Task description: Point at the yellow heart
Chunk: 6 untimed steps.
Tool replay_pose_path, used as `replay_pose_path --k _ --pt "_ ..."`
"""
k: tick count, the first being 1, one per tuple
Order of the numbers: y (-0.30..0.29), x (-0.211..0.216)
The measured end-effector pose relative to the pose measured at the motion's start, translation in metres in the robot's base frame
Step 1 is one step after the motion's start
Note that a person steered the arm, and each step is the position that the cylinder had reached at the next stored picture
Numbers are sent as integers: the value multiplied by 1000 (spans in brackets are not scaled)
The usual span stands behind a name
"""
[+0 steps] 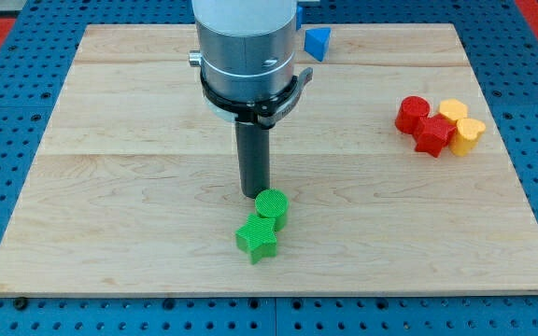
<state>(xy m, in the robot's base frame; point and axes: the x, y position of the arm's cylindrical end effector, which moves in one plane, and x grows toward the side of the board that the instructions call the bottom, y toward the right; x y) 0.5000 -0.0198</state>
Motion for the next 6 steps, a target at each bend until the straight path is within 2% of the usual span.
replay_pose_path --k 2,3,6 --pt "0 -1" --pt "42 0" --pt "261 0"
